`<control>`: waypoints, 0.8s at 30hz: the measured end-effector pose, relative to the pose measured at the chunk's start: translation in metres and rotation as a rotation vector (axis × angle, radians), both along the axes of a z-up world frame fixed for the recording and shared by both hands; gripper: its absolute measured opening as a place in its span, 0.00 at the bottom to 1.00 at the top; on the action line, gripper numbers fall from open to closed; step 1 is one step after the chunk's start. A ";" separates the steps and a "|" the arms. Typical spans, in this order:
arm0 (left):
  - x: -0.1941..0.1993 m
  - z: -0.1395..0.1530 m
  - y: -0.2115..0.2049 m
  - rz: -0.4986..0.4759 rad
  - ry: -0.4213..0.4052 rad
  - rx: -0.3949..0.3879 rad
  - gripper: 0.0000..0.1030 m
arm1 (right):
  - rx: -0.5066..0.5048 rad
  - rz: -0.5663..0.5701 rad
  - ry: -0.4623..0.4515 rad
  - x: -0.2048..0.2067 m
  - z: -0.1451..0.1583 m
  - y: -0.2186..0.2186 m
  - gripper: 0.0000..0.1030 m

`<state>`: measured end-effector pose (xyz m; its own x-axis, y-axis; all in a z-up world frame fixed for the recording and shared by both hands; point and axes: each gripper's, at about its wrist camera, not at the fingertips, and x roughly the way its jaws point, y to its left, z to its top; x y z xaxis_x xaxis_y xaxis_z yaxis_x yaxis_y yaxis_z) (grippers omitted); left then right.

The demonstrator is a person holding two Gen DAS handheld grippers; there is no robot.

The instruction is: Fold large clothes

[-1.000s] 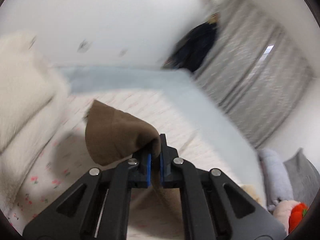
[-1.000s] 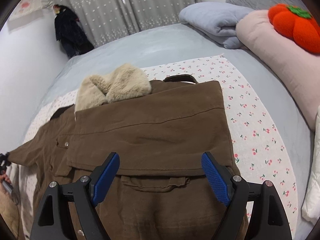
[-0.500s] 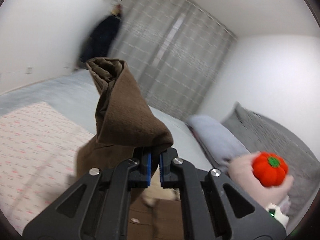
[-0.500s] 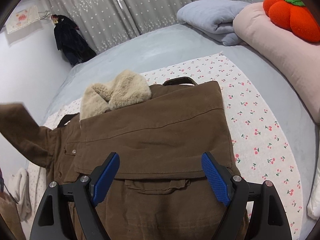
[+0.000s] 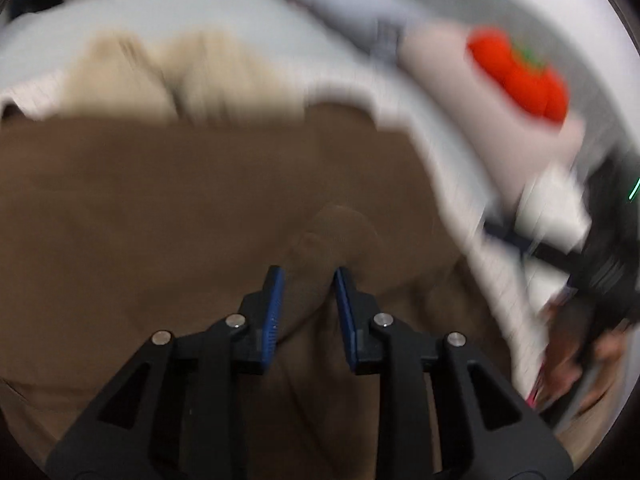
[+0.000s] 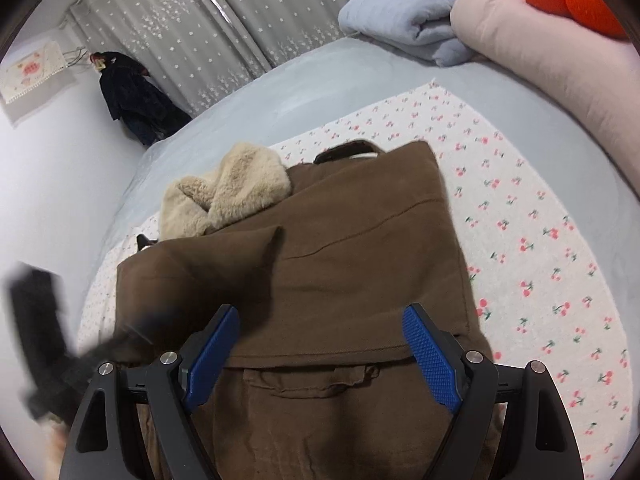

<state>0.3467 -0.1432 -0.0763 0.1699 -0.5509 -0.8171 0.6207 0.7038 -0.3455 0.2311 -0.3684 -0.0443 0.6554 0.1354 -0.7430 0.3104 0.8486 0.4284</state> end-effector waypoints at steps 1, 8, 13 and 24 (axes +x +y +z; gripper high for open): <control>-0.009 -0.004 0.001 -0.023 -0.015 0.025 0.32 | 0.008 0.005 0.002 0.001 -0.002 0.000 0.83; -0.007 0.047 0.067 0.035 -0.179 -0.051 0.75 | 0.093 0.053 -0.015 0.012 -0.011 0.011 0.83; 0.040 0.059 0.138 0.204 -0.282 0.060 0.76 | 0.203 0.167 -0.018 0.051 -0.026 0.037 0.82; 0.126 -0.010 0.215 0.491 -0.301 0.094 0.61 | -0.158 0.145 -0.059 0.110 -0.035 0.075 0.11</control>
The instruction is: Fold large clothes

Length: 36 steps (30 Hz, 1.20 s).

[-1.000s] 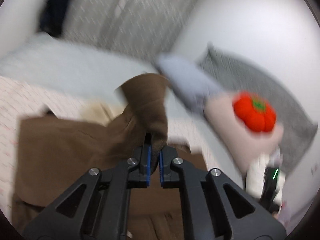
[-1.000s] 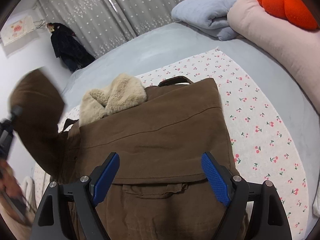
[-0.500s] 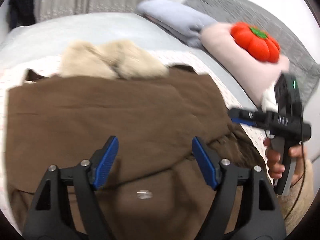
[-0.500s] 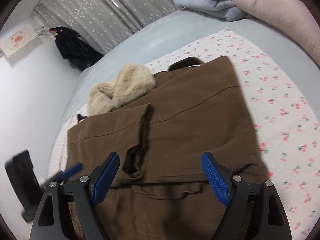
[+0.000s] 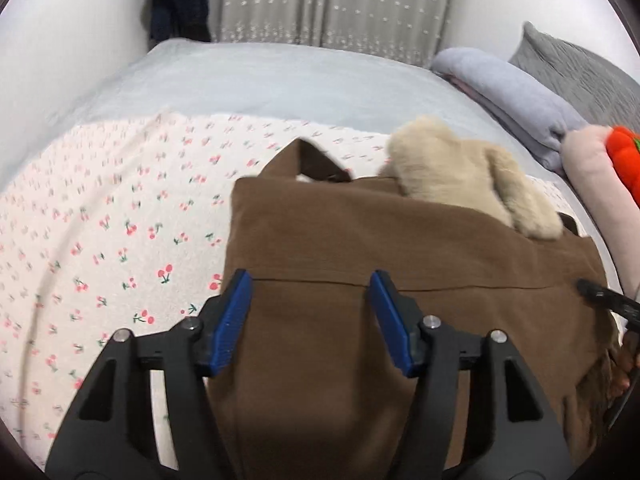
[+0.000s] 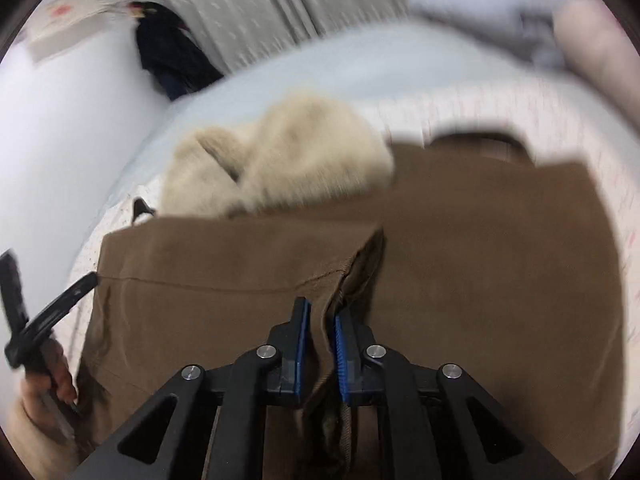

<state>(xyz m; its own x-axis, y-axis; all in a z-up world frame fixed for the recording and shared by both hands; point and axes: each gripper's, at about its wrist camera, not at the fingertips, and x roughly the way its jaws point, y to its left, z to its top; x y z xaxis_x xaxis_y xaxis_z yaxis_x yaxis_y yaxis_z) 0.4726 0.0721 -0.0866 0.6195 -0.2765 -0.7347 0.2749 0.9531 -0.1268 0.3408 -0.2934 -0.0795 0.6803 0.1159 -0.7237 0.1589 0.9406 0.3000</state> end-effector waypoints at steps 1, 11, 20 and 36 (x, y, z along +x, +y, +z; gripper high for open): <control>0.003 -0.009 0.001 0.007 0.017 -0.002 0.61 | -0.033 -0.014 0.020 0.002 -0.005 0.000 0.11; -0.023 -0.002 0.002 -0.008 0.033 -0.053 0.65 | -0.168 0.074 -0.018 -0.026 0.020 0.023 0.26; -0.076 -0.020 -0.019 -0.150 0.096 0.094 0.66 | -0.137 0.153 0.094 -0.036 -0.024 0.032 0.40; -0.218 0.070 0.043 -0.088 0.092 0.086 0.94 | -0.218 0.147 0.052 -0.198 0.073 0.013 0.79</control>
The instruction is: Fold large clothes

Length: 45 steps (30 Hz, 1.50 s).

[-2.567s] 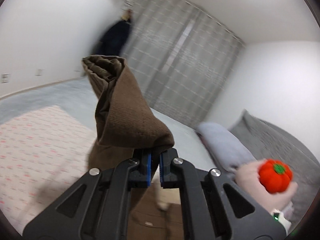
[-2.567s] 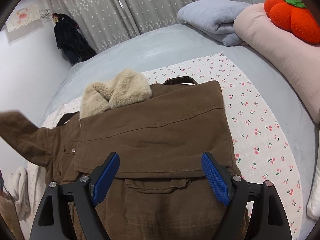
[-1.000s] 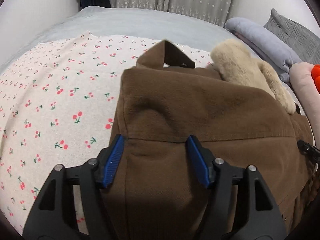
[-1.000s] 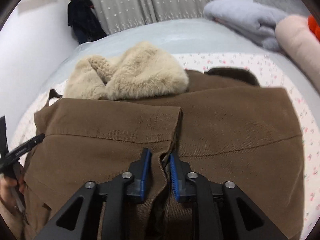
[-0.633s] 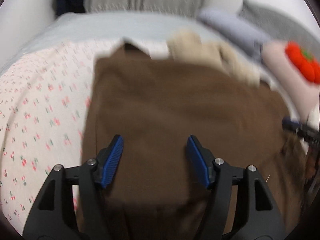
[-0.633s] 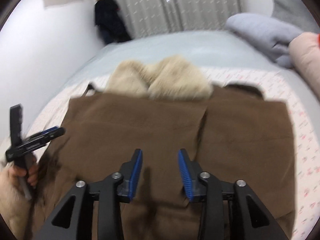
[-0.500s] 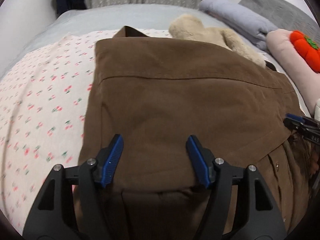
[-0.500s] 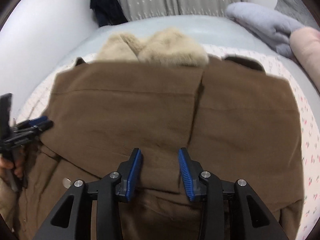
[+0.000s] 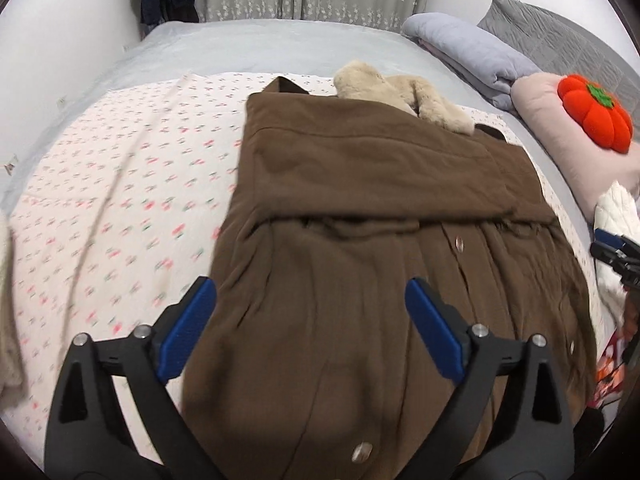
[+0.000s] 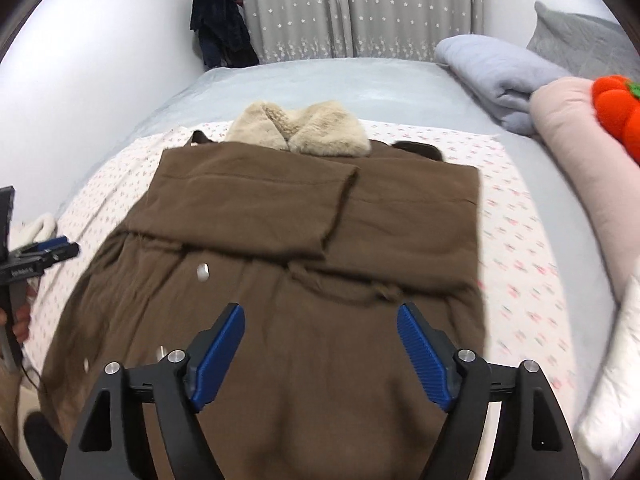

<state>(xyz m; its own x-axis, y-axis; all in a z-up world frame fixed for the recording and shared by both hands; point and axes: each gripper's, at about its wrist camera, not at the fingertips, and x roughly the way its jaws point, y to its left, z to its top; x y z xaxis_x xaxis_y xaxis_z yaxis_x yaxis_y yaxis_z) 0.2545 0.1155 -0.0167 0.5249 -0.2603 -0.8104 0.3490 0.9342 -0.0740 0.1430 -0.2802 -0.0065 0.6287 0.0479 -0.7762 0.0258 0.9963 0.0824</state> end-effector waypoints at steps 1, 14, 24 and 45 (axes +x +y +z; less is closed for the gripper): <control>-0.008 0.001 0.005 0.003 -0.005 0.009 0.96 | -0.004 -0.003 0.001 -0.010 0.001 -0.003 0.79; -0.075 -0.037 0.082 0.064 0.132 0.012 0.97 | 0.057 -0.113 0.078 -0.118 -0.019 -0.051 0.82; -0.099 -0.079 0.135 0.051 0.403 -0.195 0.97 | 0.168 -0.145 0.301 -0.157 -0.066 -0.064 0.82; -0.140 -0.109 0.142 -0.141 0.633 -0.472 0.80 | 0.570 -0.061 0.352 -0.207 -0.120 -0.086 0.50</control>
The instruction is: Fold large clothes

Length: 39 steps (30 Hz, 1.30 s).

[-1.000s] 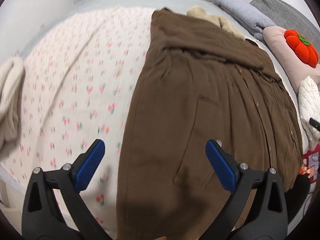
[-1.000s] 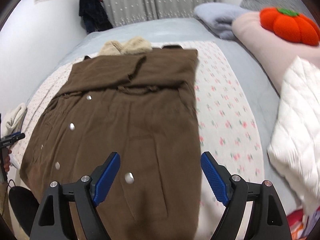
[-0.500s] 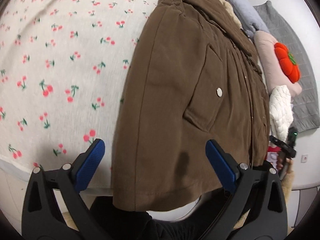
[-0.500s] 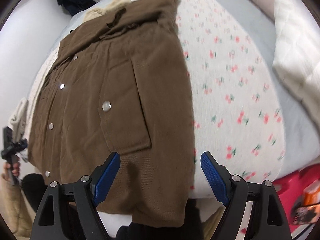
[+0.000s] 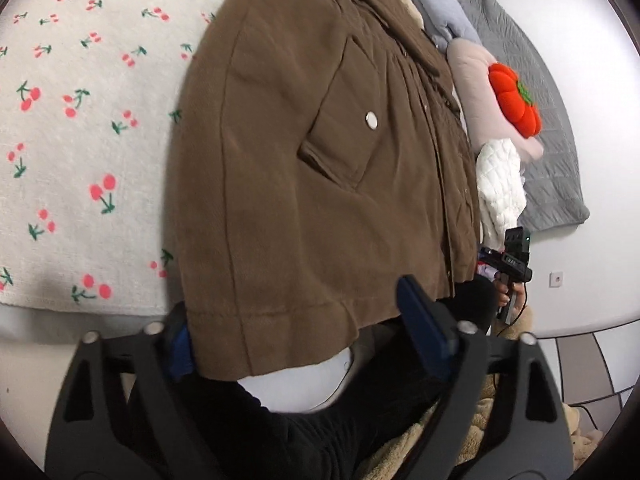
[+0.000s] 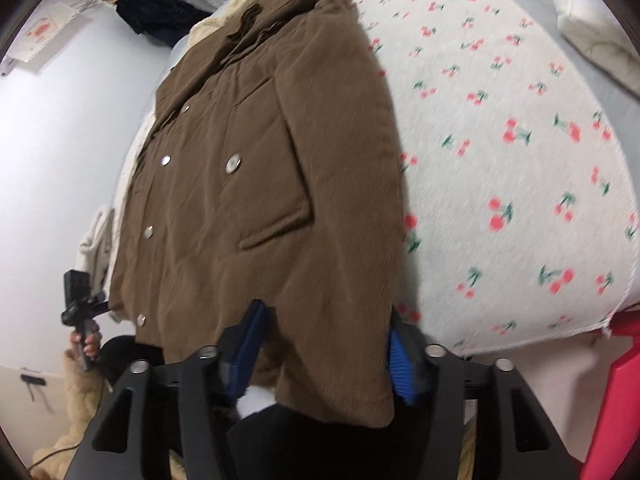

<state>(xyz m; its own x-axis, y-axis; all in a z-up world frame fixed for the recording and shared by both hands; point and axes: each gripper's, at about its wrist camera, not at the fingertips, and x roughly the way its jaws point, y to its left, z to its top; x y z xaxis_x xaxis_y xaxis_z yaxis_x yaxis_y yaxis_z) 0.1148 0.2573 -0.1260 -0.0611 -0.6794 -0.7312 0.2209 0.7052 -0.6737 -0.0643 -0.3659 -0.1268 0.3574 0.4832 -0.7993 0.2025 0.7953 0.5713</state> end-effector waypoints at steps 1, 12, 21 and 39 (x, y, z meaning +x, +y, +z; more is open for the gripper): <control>0.000 0.001 -0.001 -0.001 -0.003 0.007 0.77 | -0.008 0.006 -0.002 0.000 0.001 0.002 0.48; -0.013 0.020 -0.005 0.068 -0.084 -0.026 0.22 | 0.006 -0.035 -0.121 -0.006 0.027 0.009 0.09; -0.003 0.093 -0.009 0.182 -0.285 -0.226 0.18 | 0.018 -0.088 -0.345 0.002 0.099 0.018 0.08; 0.156 0.194 -0.053 0.344 -0.511 -0.311 0.16 | 0.072 -0.289 -0.573 0.139 0.187 -0.045 0.08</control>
